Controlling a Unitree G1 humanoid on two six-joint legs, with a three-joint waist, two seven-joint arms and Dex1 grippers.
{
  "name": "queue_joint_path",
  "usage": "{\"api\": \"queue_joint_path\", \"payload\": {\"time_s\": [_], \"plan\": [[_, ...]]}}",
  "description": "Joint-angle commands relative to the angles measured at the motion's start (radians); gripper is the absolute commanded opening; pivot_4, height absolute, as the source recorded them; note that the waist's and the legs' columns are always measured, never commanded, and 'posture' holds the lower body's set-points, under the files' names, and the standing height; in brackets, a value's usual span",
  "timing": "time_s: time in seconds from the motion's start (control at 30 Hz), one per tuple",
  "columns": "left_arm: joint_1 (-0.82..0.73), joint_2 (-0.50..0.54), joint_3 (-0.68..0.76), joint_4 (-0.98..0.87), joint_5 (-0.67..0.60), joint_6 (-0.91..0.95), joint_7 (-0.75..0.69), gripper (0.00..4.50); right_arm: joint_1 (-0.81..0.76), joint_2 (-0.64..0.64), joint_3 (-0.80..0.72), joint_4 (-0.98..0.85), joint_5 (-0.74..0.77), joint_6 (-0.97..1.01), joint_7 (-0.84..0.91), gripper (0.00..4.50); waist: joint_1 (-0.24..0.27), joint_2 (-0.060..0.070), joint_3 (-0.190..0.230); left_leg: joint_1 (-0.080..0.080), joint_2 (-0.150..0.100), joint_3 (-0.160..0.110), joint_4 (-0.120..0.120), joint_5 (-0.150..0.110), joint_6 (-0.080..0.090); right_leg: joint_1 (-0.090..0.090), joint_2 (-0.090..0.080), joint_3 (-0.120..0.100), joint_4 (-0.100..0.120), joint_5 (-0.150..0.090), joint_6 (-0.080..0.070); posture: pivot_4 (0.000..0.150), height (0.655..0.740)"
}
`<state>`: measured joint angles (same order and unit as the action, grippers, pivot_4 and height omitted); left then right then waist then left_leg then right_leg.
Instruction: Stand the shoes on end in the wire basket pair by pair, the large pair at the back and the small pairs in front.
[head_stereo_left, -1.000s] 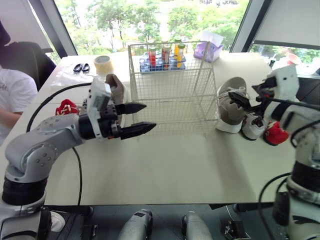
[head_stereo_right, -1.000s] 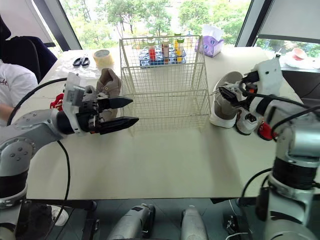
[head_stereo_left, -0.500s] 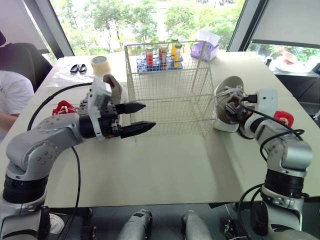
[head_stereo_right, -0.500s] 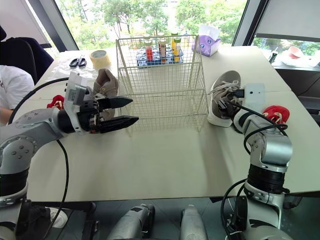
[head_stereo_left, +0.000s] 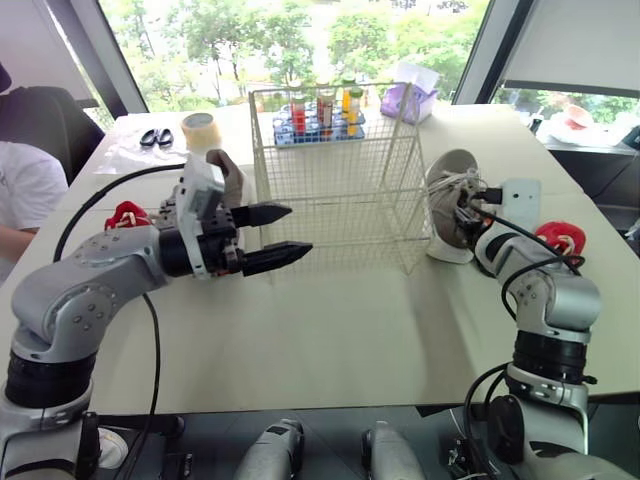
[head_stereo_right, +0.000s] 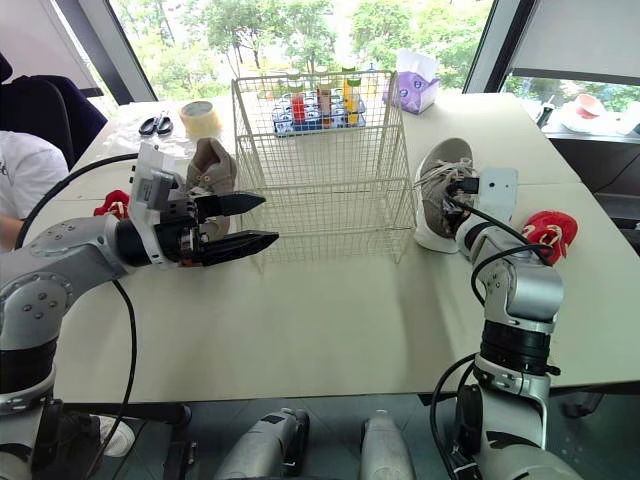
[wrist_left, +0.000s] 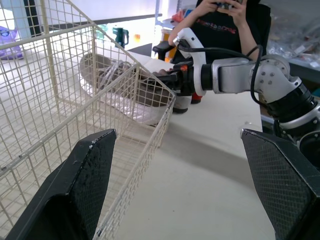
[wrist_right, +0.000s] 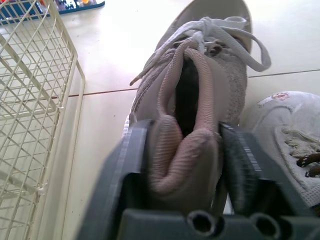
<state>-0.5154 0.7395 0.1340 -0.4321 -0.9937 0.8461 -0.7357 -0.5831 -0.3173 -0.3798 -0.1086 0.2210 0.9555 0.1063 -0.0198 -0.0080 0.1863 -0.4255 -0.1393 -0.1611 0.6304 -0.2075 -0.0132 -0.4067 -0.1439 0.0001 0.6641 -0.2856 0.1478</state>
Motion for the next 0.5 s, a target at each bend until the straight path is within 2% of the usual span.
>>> {"api": "queue_joint_path", "payload": {"time_s": [0.03, 0.07, 0.3, 0.5], "plan": [[-0.013, 0.006, 0.024, -0.018, -0.002, -0.008, -0.001, 4.13, 0.015, 0.031, -0.003, -0.052, 0.023, 0.035, -0.03, 0.45, 0.0, 0.0, 0.0, 0.0, 0.0, 0.0, 0.0, 0.0, 0.0, 0.0, 0.0, 0.0, 0.0, 0.0, 0.0, 0.15, 0.74], [-0.016, 0.006, 0.023, -0.017, -0.002, -0.008, -0.001, 4.13, 0.014, 0.035, -0.01, -0.068, 0.024, 0.038, -0.039, 0.29, 0.001, 0.0, 0.0, 0.0, 0.0, 0.0, 0.0, 0.0, 0.0, 0.0, 0.001, 0.0, 0.0, 0.0, 0.0, 0.15, 0.74], [-0.035, -0.014, 0.035, 0.039, 0.008, -0.034, -0.012, 4.13, -0.11, -0.012, -0.091, -0.167, 0.036, -0.073, -0.091, 0.29, 0.002, 0.004, 0.002, 0.0, 0.001, 0.0, -0.002, 0.0, 0.0, -0.002, 0.001, 0.001, 0.0, 0.0, 0.0, 0.15, 0.74], [-0.123, -0.06, 0.061, 0.127, -0.02, -0.028, 0.013, 4.13, -0.227, -0.08, -0.12, -0.237, 0.109, -0.122, -0.05, 0.29, 0.003, 0.004, 0.002, -0.001, 0.001, 0.001, -0.003, 0.002, -0.004, -0.003, 0.002, 0.002, 0.0, 0.0, 0.0, 0.15, 0.74]]}}
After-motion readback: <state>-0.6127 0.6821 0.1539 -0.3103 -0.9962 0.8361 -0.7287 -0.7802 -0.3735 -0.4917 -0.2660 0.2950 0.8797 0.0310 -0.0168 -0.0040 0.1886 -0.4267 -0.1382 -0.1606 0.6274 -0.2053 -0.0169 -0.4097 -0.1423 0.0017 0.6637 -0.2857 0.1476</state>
